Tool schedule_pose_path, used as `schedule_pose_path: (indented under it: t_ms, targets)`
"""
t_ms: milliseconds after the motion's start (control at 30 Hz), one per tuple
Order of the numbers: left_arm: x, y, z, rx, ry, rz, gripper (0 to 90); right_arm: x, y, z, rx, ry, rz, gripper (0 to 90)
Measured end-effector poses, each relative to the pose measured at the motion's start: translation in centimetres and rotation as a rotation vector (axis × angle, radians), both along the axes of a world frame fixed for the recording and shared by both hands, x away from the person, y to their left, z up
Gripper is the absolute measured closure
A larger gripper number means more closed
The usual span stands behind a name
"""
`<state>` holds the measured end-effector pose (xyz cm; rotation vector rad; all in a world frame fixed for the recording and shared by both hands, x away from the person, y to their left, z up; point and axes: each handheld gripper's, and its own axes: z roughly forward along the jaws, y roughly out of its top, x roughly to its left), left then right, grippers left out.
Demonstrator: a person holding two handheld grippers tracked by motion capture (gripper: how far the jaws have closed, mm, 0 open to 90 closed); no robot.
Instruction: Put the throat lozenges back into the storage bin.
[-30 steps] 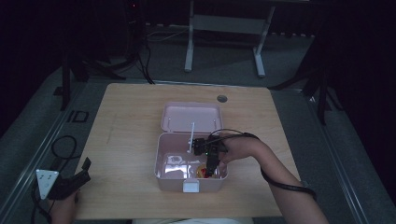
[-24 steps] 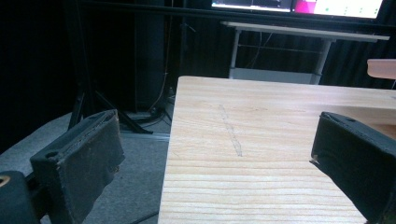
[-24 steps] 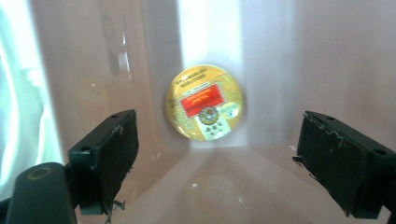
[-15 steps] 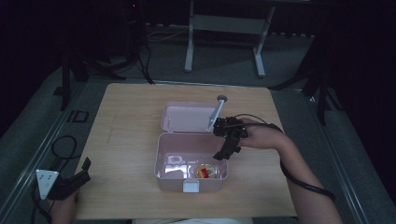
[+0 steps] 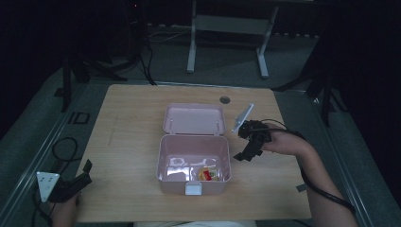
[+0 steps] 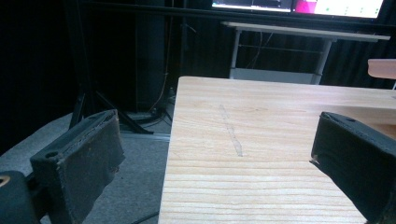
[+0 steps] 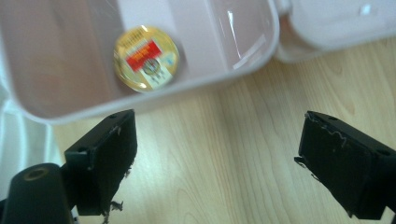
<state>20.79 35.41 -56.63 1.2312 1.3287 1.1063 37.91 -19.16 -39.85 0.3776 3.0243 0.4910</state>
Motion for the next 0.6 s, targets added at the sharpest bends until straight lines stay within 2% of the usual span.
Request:
schedule_pose_path:
  t_ms: [33, 100, 133, 167, 200, 333, 367, 400, 433, 500, 600]
  targets:
    - [0.0, 0.0, 0.0, 0.000, -0.001, 0.000, 2.5, 0.4, -0.7, -1.5, 0.015, -0.019, -0.032, 11.3]
    - [0.0, 0.0, 0.0, 0.000, -0.001, 0.000, 2.5, 0.5, -0.9, -1.9, 0.030, -0.026, -0.044, 11.3]
    - [0.0, 0.0, 0.0, 0.000, -0.001, 0.000, 2.5, 0.8, -1.4, -3.4, 0.061, -0.041, -0.078, 11.3]
    - [0.0, 0.0, 0.0, 0.000, 0.000, 0.000, 2.5, 1.0, -1.6, -3.9, 0.070, -0.053, -0.091, 11.3]
    - [0.0, 0.0, 0.0, 0.000, -0.001, 0.000, 2.5, 1.0, -1.6, -3.9, 0.070, -0.053, -0.091, 11.3]
    - [0.0, 0.0, 0.0, -0.002, 0.000, -0.001, 2.5, 1.7, -2.5, -6.8, 0.124, -0.058, -0.166, 11.3]
    - [0.0, 0.0, 0.0, -0.001, 0.000, 0.000, 2.5, 1.8, -2.6, -7.1, 0.133, -0.059, -0.175, 11.3]
    - [0.0, 0.0, 0.0, -0.001, 0.000, -0.001, 2.5, 2.0, -2.8, -7.8, 0.158, -0.065, -0.199, 11.3]
    - [0.0, 0.0, 0.0, -0.002, 0.000, -0.001, 2.4, 2.1, -3.1, -9.0, 0.181, -0.100, -0.237, 11.3]
    - [0.0, 0.0, 0.0, -0.001, 0.000, -0.001, 2.5, 2.1, -3.3, -9.4, 0.190, -0.110, -0.251, 11.3]
    - [0.0, 0.0, 0.0, -0.001, 0.000, -0.001, 2.5, 2.2, -4.3, -11.1, 0.228, -0.153, -0.330, 11.3]
